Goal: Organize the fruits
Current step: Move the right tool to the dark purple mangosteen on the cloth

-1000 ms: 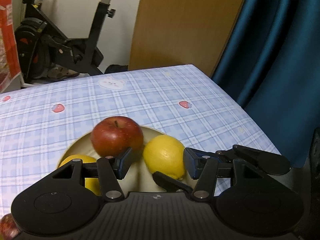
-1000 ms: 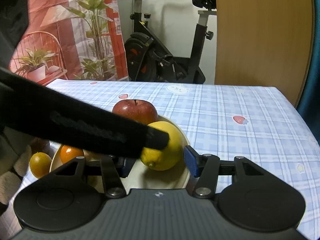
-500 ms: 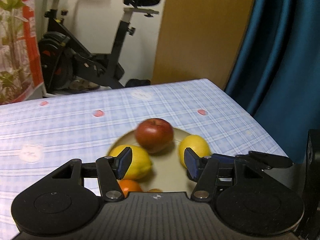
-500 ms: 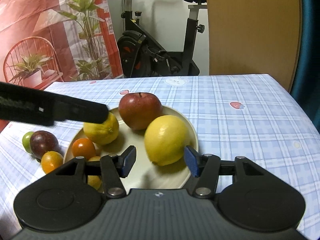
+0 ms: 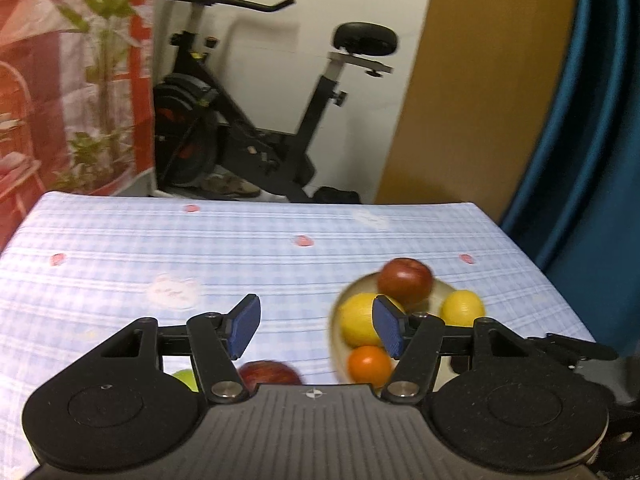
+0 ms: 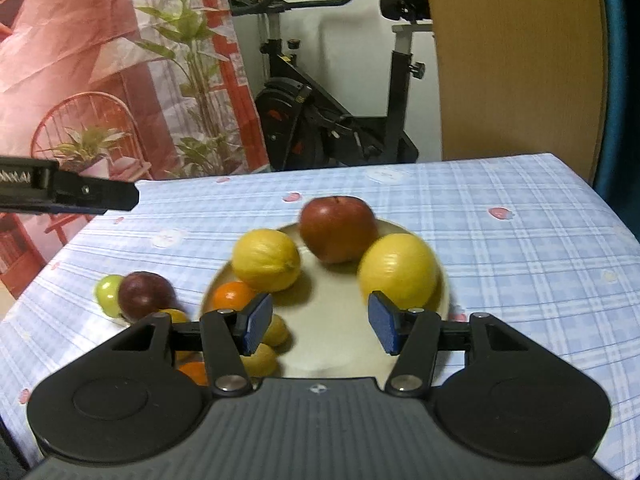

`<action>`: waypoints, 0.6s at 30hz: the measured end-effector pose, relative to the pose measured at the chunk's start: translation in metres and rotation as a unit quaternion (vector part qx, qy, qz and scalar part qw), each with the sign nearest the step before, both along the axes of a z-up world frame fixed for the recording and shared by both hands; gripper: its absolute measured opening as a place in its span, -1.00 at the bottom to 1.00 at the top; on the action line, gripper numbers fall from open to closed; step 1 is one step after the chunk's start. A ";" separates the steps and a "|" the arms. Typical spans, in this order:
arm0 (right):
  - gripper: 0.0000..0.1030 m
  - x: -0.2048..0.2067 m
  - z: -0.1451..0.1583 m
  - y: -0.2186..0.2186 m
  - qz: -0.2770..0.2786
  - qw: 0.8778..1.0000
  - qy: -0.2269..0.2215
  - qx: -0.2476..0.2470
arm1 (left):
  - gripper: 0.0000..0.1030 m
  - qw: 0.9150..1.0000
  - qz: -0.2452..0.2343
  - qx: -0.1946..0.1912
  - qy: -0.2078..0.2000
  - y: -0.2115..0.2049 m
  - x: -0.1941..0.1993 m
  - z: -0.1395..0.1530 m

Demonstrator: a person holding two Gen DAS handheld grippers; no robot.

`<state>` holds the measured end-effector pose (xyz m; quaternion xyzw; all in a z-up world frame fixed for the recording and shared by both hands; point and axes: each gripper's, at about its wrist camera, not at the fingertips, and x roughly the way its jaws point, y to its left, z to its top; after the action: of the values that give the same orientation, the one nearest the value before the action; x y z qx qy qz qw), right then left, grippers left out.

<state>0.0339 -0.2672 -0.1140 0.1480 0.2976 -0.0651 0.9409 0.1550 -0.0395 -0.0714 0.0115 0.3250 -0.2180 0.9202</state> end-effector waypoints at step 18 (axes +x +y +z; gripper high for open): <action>0.10 0.037 0.009 0.070 0.102 0.995 -0.013 -0.003 | 0.26 0.998 0.056 -0.004 -0.015 0.086 0.008 0.016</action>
<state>0.0706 -0.1970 -0.1050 0.1144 0.2986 0.0324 0.9469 0.1626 0.0467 -0.0551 -0.0070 0.3101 -0.1673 0.9358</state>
